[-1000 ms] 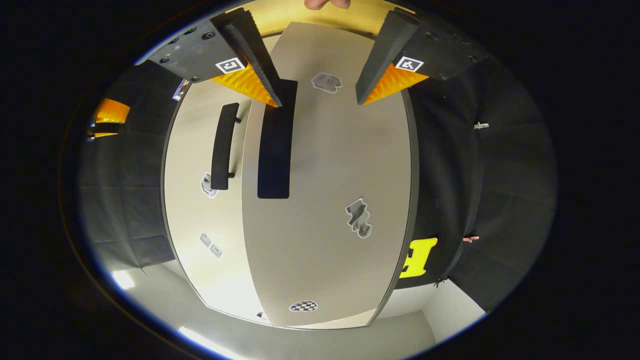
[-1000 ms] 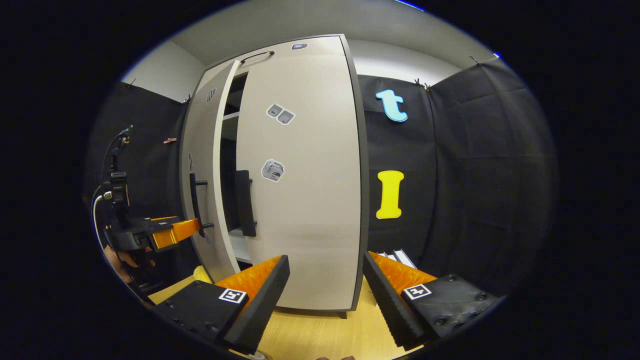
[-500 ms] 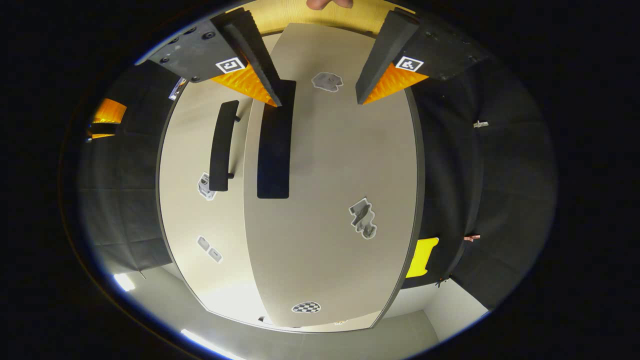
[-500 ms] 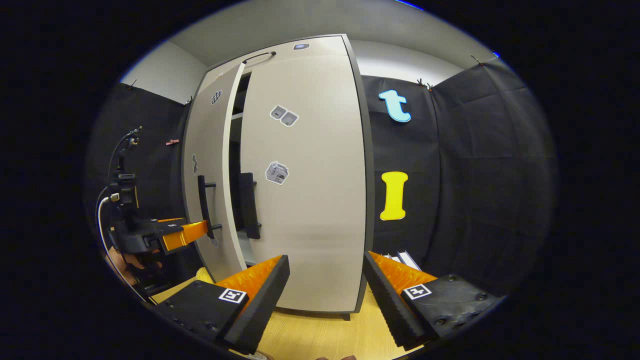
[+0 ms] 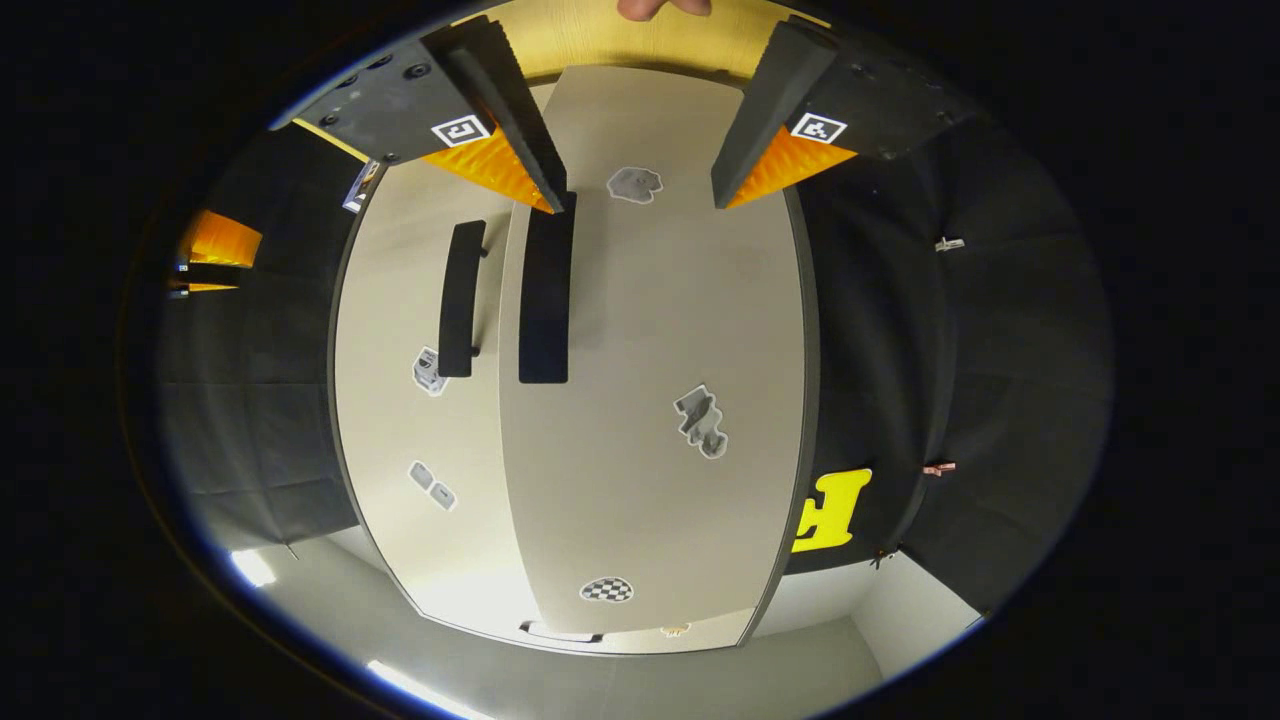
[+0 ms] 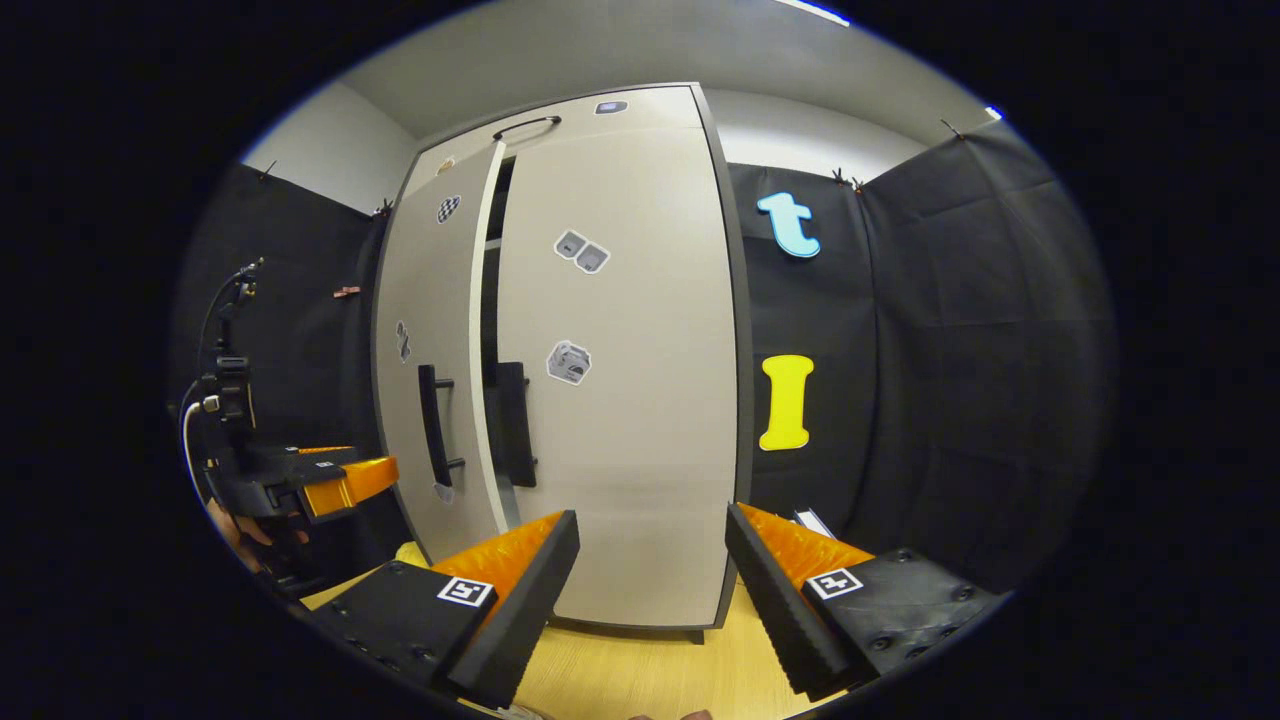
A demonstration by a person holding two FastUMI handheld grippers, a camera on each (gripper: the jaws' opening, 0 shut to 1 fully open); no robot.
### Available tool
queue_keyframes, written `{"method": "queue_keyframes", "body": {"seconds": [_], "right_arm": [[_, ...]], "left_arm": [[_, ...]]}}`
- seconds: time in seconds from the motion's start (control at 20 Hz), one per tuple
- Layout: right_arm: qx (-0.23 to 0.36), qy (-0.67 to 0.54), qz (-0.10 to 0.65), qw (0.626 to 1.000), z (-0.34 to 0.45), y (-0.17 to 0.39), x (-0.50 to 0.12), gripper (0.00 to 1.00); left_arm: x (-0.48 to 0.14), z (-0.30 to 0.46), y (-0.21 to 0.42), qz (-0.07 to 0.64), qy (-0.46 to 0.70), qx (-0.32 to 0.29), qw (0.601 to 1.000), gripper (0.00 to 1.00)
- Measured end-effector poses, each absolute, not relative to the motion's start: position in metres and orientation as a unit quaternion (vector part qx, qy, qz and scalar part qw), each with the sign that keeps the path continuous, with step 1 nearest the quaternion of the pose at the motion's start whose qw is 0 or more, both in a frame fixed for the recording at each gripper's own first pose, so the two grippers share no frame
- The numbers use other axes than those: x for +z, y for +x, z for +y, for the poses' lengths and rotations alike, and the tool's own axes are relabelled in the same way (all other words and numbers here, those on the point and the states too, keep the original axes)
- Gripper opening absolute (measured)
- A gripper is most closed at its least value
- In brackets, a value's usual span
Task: Grasp the bottle in the cabinet with the left hand and place it on the coaster, then close the right door with the right hand and the left door with the left hand.
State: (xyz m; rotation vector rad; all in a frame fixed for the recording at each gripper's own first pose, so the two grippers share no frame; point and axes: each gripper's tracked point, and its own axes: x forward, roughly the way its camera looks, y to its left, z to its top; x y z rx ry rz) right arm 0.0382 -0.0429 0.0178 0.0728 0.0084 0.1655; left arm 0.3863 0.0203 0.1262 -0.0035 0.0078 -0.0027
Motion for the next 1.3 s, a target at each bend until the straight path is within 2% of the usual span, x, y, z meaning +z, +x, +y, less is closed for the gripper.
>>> {"method": "queue_keyframes", "body": {"seconds": [0.75, 1.3], "right_arm": [[0.071, 0.031, -0.02, 0.997, -0.002, -0.005, 0.033, 0.98], [0.055, 0.024, -0.023, 0.998, 0.012, -0.021, 0.032, 0.97]], "left_arm": [[0.122, 0.037, 0.308, 0.009, -0.003, -0.026, 1.0, 0.93], [0.117, 0.052, 0.276, 0.008, -0.003, -0.02, 1.0, 0.93]]}}
